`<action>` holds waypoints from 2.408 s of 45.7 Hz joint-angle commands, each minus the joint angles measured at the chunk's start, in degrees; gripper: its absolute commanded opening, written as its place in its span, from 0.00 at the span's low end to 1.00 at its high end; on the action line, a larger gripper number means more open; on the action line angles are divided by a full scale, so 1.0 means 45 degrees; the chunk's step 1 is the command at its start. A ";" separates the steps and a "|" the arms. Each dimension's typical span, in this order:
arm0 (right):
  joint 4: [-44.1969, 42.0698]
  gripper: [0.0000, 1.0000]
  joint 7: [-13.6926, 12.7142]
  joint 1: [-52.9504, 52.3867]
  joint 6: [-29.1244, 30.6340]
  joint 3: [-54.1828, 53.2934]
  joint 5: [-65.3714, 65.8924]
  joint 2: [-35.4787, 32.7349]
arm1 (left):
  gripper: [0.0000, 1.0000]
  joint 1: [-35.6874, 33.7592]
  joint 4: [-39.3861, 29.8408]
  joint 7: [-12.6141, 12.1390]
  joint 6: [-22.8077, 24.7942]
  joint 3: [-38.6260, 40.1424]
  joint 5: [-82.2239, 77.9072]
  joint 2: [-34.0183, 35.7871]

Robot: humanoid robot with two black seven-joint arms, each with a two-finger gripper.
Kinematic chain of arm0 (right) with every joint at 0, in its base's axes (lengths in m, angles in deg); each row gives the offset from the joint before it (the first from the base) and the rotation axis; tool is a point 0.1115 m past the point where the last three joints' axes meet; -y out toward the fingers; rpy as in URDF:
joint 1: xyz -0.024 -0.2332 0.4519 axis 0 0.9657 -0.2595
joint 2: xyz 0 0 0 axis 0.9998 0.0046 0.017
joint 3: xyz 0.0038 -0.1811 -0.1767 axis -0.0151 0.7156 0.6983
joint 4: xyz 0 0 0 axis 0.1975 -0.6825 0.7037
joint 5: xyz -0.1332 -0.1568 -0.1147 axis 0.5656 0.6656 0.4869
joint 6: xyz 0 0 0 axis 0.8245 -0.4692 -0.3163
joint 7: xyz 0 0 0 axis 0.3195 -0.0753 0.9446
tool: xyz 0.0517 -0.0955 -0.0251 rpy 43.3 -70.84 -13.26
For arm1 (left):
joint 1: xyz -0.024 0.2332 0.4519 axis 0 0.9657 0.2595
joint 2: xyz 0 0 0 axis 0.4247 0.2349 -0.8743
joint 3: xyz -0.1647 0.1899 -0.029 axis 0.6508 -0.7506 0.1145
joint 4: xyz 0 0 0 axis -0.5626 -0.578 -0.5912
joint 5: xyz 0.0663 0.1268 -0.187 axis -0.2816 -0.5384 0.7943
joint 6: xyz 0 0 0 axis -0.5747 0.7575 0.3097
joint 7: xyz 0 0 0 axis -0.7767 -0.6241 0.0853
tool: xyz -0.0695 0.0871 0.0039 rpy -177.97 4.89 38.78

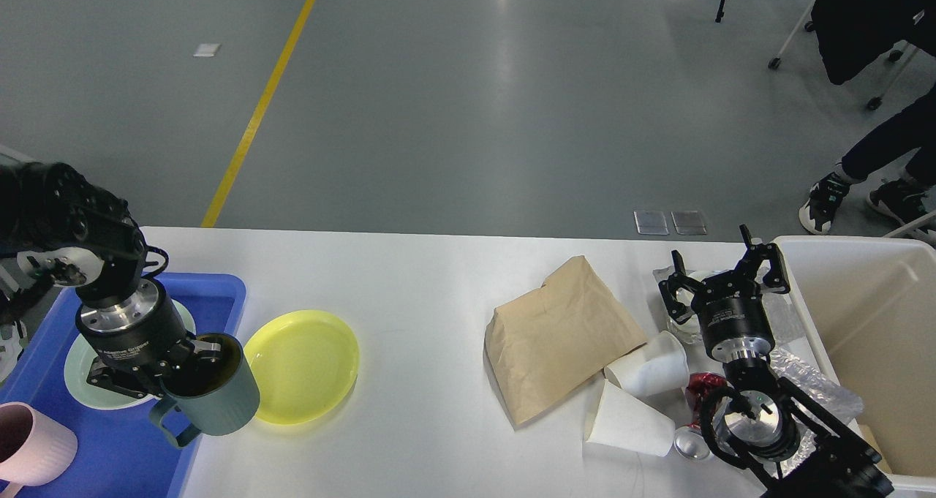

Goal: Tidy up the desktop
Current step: 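Grasp the dark green mug with the left gripper and lift it, then lower the dark green mug into the blue tray and release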

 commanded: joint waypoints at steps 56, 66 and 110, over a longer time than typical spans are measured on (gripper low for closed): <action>0.0001 1.00 0.0000 -0.0001 0.0000 0.0014 -0.0005 0.0000 | 0.00 0.4408 0.3146 0.0387 -0.0805 0.3286 -0.4526 0.6616; 0.0001 1.00 0.0000 -0.0001 0.0000 0.0014 0.0015 0.0000 | 0.00 0.6560 0.4593 0.0387 -0.1039 0.4813 -0.5169 0.6753; 0.0001 1.00 0.0000 -0.0001 0.0000 -0.0006 0.0014 0.0000 | 0.84 0.9295 0.5726 0.0270 -0.1547 0.6786 -0.5171 0.6636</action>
